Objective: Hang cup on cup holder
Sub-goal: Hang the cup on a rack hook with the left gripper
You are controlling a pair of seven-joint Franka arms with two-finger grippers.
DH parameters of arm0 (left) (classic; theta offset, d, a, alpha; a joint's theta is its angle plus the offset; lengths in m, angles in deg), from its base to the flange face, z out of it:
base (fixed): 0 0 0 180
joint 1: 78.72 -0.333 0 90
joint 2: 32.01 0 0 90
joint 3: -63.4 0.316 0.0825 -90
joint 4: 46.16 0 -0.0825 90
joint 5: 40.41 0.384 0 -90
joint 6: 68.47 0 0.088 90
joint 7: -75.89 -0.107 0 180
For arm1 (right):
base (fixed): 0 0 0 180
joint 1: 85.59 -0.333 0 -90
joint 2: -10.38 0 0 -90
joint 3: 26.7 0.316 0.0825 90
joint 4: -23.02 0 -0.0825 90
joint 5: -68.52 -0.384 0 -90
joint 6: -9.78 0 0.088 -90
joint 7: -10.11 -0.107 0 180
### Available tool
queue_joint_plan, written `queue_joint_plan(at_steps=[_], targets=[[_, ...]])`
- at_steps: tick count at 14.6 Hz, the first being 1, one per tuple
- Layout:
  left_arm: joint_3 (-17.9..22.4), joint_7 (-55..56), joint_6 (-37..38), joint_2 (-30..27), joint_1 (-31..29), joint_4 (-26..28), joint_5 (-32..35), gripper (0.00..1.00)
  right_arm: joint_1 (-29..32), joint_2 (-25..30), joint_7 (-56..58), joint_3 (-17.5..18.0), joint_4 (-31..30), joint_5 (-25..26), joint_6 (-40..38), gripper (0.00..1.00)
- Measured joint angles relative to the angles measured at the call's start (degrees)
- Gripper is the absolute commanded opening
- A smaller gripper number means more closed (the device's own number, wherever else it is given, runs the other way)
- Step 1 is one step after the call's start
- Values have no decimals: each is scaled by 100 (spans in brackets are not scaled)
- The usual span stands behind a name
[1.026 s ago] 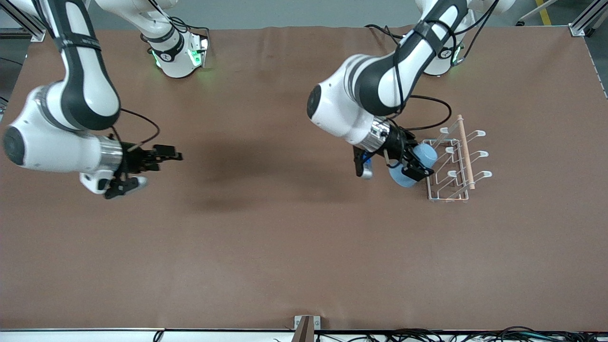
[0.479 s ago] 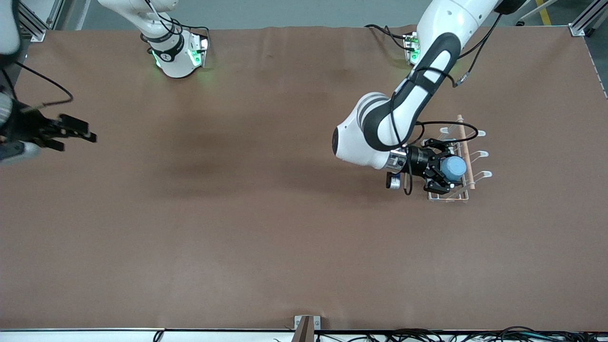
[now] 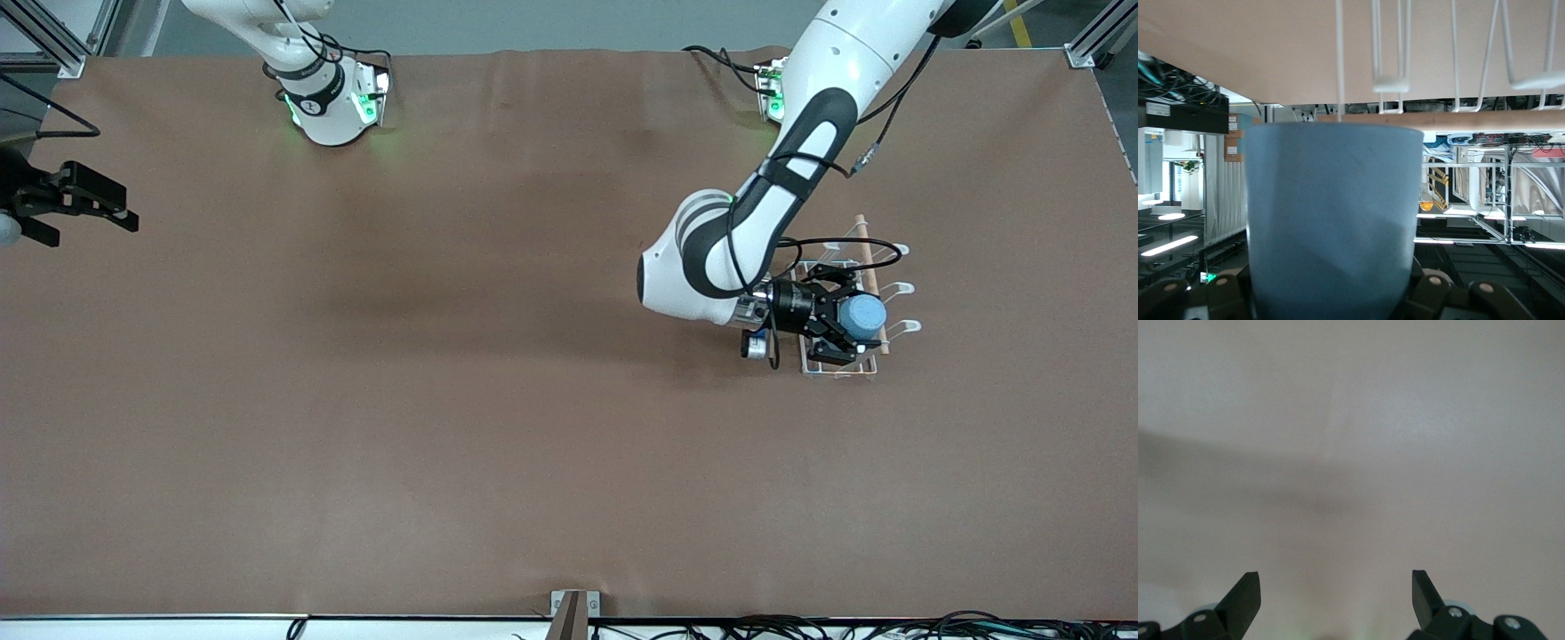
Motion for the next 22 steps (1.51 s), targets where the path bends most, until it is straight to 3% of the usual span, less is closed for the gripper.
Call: queue_joint_plan(at_steps=[5, 6, 7, 8, 9, 15, 19, 22], targets=[[-11, 424, 0, 58, -34, 248, 4, 5, -198, -24, -139, 4, 94, 16, -7, 100], [-14, 529, -1, 83, -29, 283, 4, 14, -215, -31, -353, 3, 94, 34, -8, 100], [-19, 689, -1, 128, -23, 306, 4, 32, -220, -40, -546, 3, 92, 55, -17, 100], [-21, 878, -1, 193, -17, 318, 4, 79, -220, -44, -670, 3, 82, 66, -23, 100], [-21, 1080, -1, 267, -11, 326, 4, 100, -220, -43, -740, 3, 64, 72, -23, 100], [-65, 2053, 3, 326, 19, 106, -260, 100, -219, 30, -898, -30, -116, 83, 108, 100], [-72, 2624, -1, 75, 11, -1054, -1721, 100, -218, 442, -1099, -41, -722, 84, 497, 100], [-57, 3145, 1, -125, -97, -2006, -2992, 100, -215, 570, -1168, -61, -813, 84, 520, 100]])
